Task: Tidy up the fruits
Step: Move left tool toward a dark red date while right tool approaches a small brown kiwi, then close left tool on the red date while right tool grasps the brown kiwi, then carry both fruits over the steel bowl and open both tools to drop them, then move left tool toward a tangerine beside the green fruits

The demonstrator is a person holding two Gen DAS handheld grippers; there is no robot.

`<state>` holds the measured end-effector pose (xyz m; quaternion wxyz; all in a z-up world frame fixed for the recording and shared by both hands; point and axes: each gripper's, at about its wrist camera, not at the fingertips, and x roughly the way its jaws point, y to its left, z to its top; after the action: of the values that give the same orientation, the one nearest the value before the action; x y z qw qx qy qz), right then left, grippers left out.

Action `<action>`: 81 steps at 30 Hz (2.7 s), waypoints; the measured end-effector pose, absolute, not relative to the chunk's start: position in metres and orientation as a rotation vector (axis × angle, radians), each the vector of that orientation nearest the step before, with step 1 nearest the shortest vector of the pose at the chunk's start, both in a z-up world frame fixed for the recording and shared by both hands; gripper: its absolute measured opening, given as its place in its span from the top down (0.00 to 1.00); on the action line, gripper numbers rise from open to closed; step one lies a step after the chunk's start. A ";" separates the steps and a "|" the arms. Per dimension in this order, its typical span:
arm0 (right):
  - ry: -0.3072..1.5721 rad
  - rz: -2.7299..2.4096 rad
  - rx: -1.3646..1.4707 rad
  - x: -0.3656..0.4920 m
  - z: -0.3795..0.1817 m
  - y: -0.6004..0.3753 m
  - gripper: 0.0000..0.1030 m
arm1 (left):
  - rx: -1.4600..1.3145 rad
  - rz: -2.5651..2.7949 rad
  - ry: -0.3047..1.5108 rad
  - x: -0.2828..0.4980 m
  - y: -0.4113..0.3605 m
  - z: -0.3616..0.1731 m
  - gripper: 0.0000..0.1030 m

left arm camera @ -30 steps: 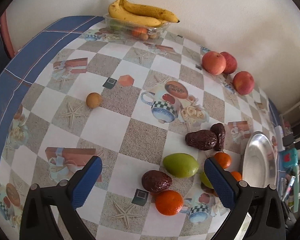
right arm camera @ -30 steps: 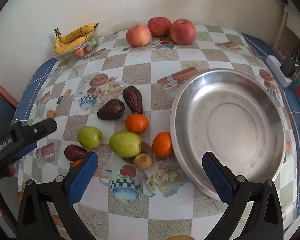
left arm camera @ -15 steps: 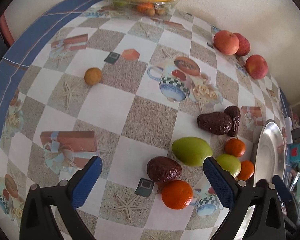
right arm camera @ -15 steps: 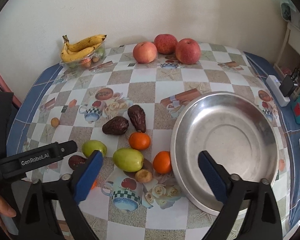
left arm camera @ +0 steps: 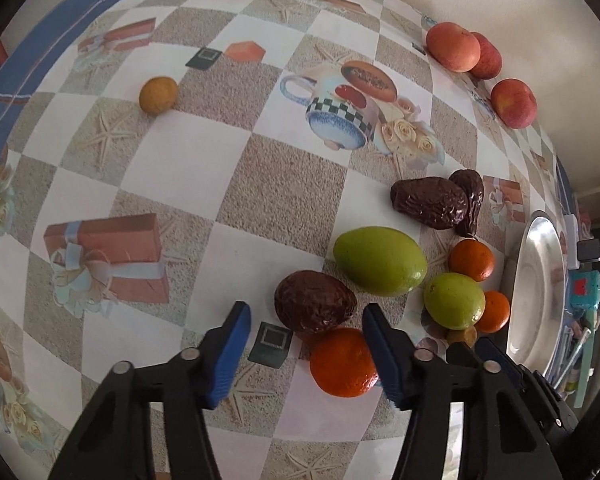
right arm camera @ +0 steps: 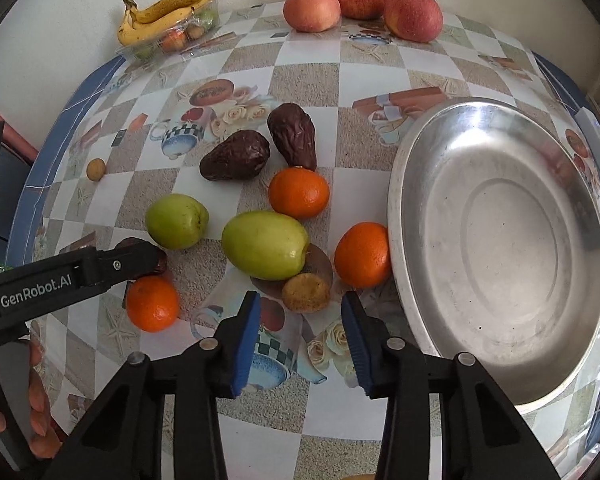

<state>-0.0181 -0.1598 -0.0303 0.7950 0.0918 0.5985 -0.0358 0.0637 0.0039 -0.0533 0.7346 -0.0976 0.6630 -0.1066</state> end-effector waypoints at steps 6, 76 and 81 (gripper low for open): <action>1.292 -0.088 0.193 -0.016 -0.035 -0.162 0.74 | -0.254 -0.261 1.461 0.062 0.006 -0.050 0.60; 1.127 -0.377 0.408 -0.056 0.014 -0.263 0.18 | 0.030 -0.163 1.238 0.050 -0.049 0.000 0.00; 1.099 -0.314 0.310 -0.047 0.021 -0.234 0.02 | 0.062 -0.031 1.166 0.060 -0.008 0.011 0.00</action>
<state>-0.0473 -0.2338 0.0209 0.8297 0.1462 0.5179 -0.1481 0.0598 -0.0079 0.0107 0.8343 0.0293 0.5503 -0.0146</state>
